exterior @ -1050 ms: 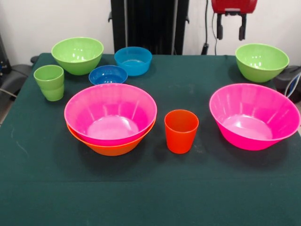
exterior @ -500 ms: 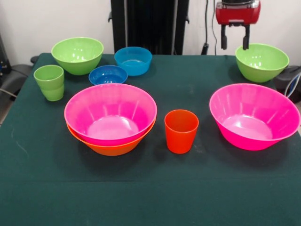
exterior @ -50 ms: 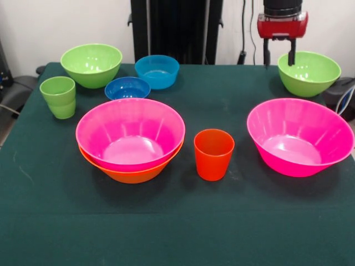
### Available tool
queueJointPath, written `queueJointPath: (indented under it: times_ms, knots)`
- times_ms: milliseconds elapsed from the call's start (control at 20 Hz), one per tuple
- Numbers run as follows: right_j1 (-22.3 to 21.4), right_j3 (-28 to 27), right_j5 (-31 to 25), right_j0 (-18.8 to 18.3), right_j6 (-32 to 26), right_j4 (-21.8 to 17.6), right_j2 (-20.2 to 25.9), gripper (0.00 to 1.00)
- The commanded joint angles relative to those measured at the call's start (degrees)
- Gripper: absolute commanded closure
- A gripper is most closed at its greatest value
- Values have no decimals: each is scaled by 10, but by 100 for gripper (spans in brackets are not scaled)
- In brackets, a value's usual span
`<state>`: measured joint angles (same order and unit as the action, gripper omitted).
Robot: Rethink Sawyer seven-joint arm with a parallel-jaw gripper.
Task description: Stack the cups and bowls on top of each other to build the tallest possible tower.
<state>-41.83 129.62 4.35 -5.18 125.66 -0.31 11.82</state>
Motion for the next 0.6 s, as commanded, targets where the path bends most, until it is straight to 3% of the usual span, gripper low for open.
queueJointPath:
  times_ms: [50,600]
  knots:
    - [57,-14,54,11,116,21,15,0]
    - [92,-25,88,13,115,22,19,0]
